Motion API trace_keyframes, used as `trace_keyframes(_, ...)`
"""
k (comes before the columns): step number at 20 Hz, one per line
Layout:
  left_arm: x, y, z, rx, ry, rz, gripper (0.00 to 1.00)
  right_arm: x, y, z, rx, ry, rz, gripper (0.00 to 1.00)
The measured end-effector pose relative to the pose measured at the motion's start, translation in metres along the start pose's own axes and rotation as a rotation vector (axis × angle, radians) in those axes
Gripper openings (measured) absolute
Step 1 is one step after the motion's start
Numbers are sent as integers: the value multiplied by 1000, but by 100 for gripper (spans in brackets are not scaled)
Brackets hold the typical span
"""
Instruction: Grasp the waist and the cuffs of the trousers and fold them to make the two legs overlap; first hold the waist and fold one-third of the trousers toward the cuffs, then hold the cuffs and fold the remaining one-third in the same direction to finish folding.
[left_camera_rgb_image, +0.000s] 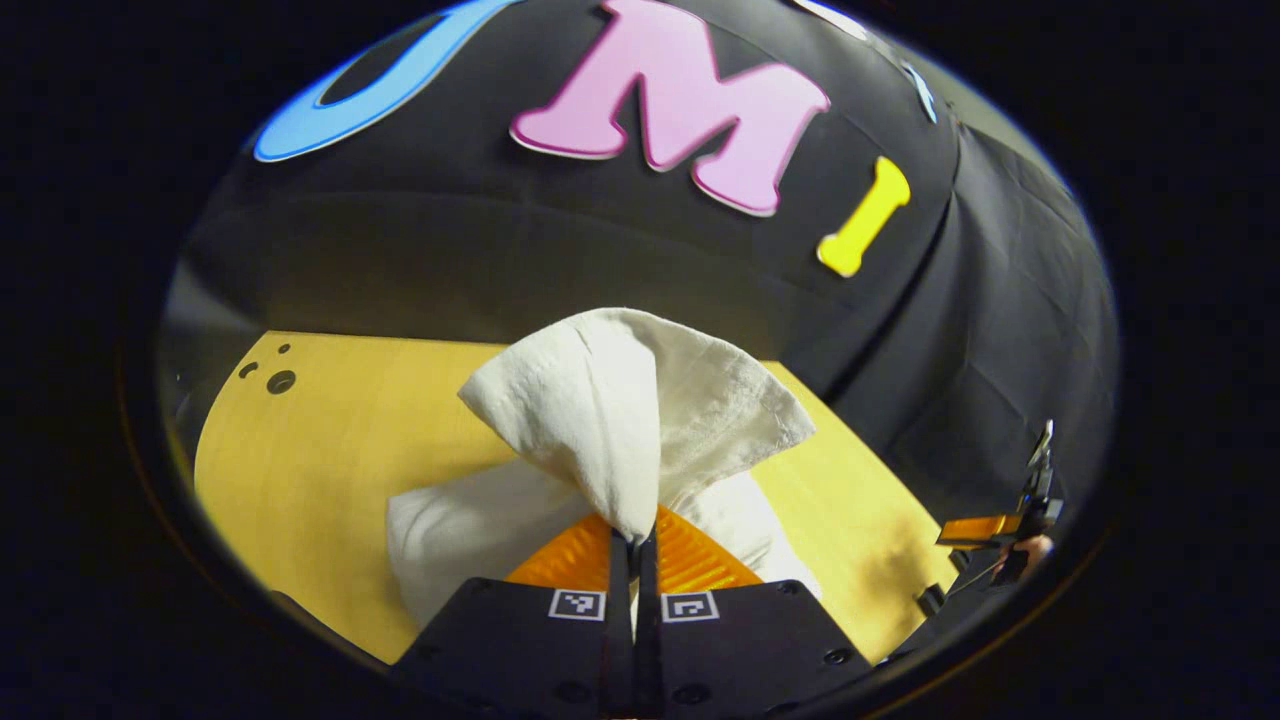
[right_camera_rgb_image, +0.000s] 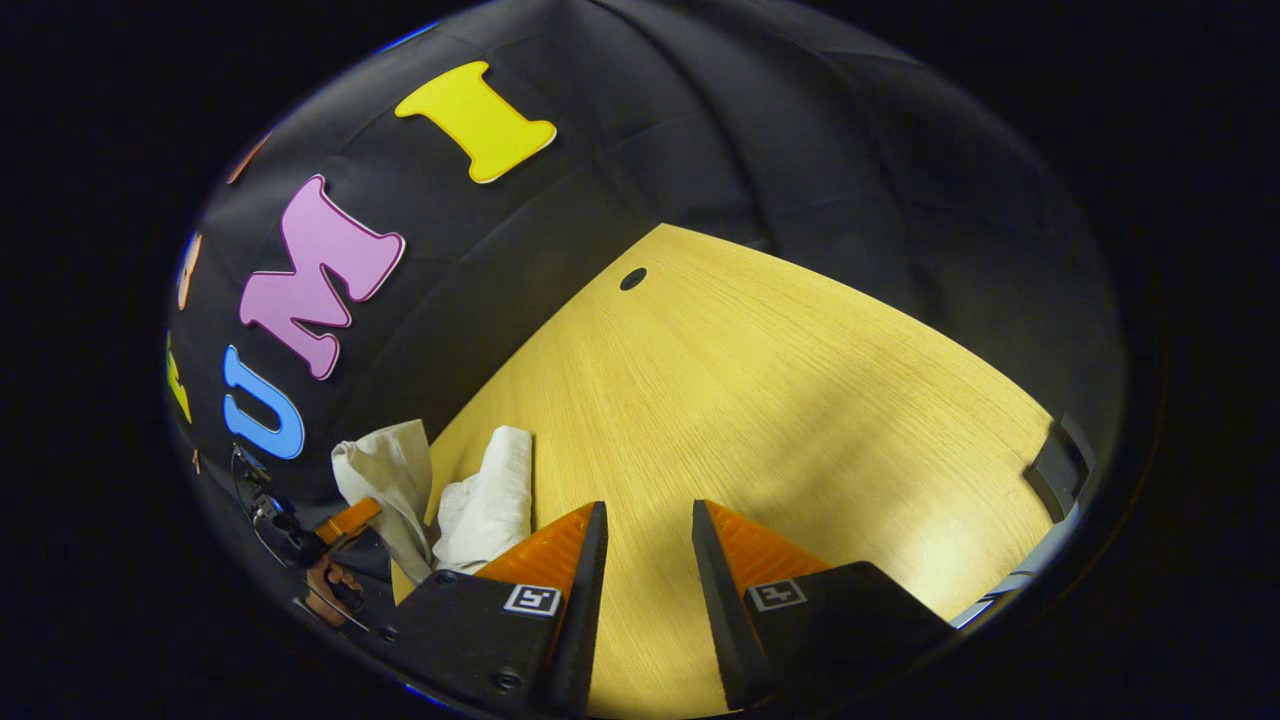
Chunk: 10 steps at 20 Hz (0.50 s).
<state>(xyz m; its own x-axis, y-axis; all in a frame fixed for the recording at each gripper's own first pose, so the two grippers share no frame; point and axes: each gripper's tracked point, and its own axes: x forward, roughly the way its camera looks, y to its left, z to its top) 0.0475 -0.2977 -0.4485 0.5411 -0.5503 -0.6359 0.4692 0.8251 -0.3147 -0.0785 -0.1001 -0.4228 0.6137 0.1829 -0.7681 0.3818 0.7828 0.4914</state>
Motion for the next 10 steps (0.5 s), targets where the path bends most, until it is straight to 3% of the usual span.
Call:
trace_keyframes(8,33,-29,-70,350,187,47,6,-12,-18,6,6,-11,-22,53)
trace_keyframes(9,36,-32,-79,386,202,54,1,-12,-20,7,10,-13,-25,53)
trace_keyframes(10,37,-34,-86,417,215,54,7,-13,-22,8,13,-14,-28,53)
